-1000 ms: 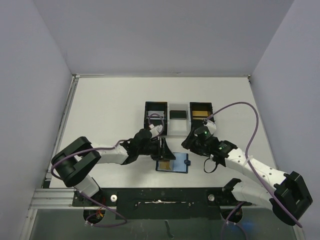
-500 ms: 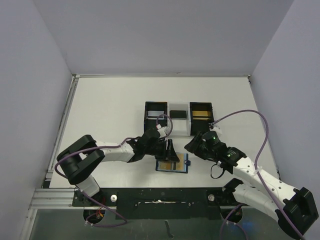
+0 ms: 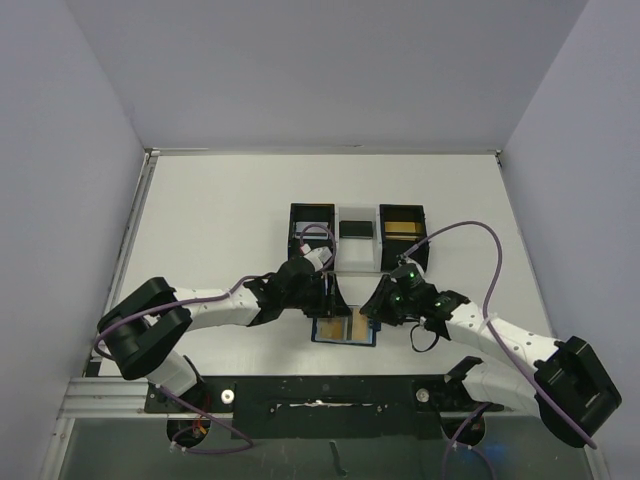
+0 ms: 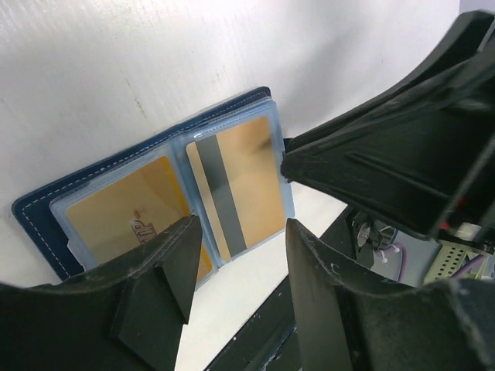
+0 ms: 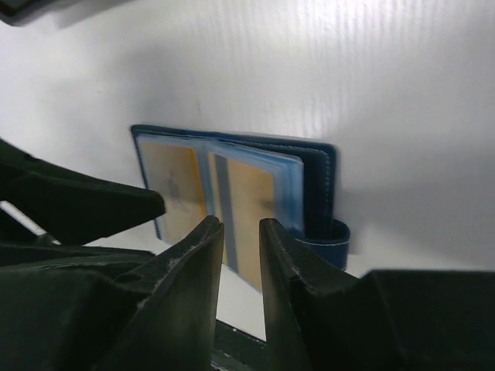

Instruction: Take the credit cards out of the card holder

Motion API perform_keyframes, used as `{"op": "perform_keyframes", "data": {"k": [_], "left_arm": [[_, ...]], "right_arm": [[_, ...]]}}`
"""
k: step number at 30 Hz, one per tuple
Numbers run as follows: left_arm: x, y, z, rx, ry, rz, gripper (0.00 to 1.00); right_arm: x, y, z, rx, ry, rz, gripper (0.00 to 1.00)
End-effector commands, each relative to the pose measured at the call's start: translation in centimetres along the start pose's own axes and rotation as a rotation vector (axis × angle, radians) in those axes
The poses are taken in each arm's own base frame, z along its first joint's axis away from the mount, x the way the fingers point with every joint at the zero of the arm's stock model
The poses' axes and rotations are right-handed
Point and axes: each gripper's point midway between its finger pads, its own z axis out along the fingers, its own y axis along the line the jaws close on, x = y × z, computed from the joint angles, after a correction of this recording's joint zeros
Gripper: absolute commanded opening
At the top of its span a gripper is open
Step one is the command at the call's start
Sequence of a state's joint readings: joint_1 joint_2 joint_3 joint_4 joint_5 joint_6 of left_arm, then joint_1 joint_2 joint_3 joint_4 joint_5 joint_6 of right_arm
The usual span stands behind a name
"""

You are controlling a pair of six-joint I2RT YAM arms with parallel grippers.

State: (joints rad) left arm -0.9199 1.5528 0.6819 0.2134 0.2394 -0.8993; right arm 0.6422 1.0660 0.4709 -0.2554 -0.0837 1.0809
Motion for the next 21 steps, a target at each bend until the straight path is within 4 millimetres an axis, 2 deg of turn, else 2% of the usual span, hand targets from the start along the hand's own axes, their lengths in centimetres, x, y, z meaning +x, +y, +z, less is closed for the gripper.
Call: {"op": "perform_keyframes", "data": {"k": [1, 5, 9, 14, 21], "left_arm": [[-1.1, -1.1, -0.1, 0.037, -0.034, 0.014, 0.47], [-0.5, -1.3, 0.8, 0.059, 0.007, 0.015, 0.47], [0.0, -0.7, 1.5, 0.049, 0.026, -0.008, 0.47], [0.6, 0.7, 1.5, 0.006, 0.027, -0.033, 0.46], [0.8, 0.1, 1.8, 0.058, 0.027, -0.058, 0.32]], "right_arm": [[1.4, -1.5, 0.8, 0.031, 0.041, 0.004, 0.27], [2.4, -3.9, 1.7, 0.103, 0.076, 0.004, 0.27], [3.1, -5.8, 2.1, 0.180, 0.092, 0.011, 0.21], [3.7, -6.4, 2.4, 0.183, 0.105, 0.018, 0.16], [4.2, -6.9, 2.6, 0.197, 0.123, 0.026, 0.15]]}}
